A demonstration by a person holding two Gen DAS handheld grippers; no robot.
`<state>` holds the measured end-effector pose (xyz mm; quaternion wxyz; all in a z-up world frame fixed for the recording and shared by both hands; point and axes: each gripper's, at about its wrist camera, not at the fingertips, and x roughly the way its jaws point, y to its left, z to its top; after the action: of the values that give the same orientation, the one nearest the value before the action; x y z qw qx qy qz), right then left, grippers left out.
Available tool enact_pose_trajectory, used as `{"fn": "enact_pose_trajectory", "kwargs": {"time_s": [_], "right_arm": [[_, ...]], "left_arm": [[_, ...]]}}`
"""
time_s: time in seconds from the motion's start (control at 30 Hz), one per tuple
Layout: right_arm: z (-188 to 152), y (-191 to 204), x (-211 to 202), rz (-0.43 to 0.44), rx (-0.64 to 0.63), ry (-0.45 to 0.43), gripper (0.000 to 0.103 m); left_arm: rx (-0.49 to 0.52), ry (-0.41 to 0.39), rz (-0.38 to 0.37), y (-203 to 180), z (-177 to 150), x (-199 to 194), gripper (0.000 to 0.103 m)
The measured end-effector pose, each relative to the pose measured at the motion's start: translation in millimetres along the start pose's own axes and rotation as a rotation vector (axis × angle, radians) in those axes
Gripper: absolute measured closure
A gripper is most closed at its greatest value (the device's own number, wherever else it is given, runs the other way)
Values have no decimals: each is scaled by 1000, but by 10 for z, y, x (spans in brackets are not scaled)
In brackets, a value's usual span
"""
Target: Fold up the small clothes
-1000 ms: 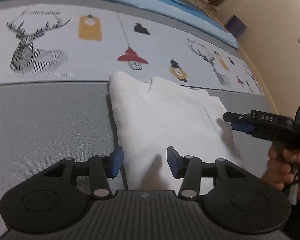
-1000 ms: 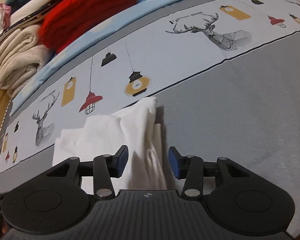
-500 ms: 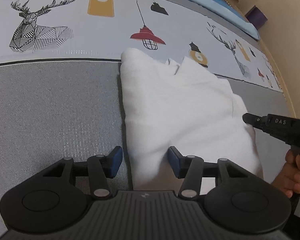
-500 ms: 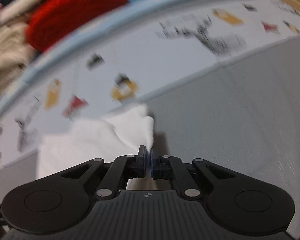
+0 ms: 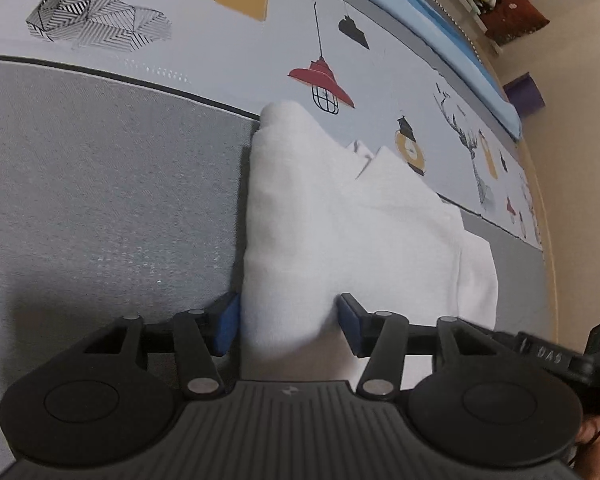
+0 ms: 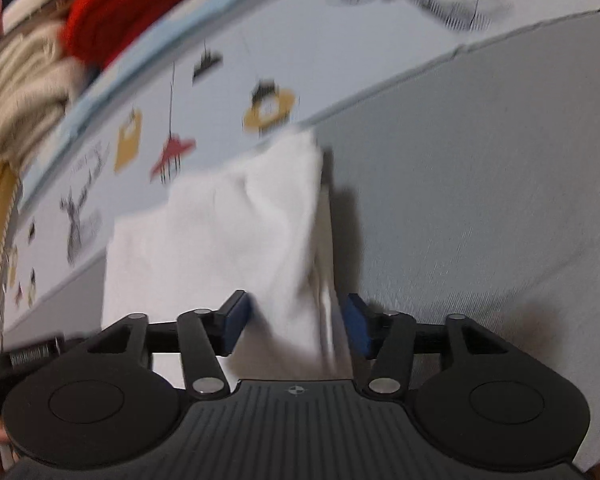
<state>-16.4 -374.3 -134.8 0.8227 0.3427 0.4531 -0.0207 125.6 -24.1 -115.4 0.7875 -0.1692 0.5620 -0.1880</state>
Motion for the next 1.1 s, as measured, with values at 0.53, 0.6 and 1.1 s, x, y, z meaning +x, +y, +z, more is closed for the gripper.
{"fn": "enact_pose_trajectory", "kwargs": {"time_s": [0.53,0.6,1.1], "right_arm": [[14,531,-88,62,-95,-216,79],[40,645,-136,106,-103,-289,78],[178,693,164,28,-101,-166,44]], "left_arm": [[190,-307,26,-272,354,-779,68],[167,-386,21,-209,454,-951,60],[-77,-157,83,420,533,-600,28]]}}
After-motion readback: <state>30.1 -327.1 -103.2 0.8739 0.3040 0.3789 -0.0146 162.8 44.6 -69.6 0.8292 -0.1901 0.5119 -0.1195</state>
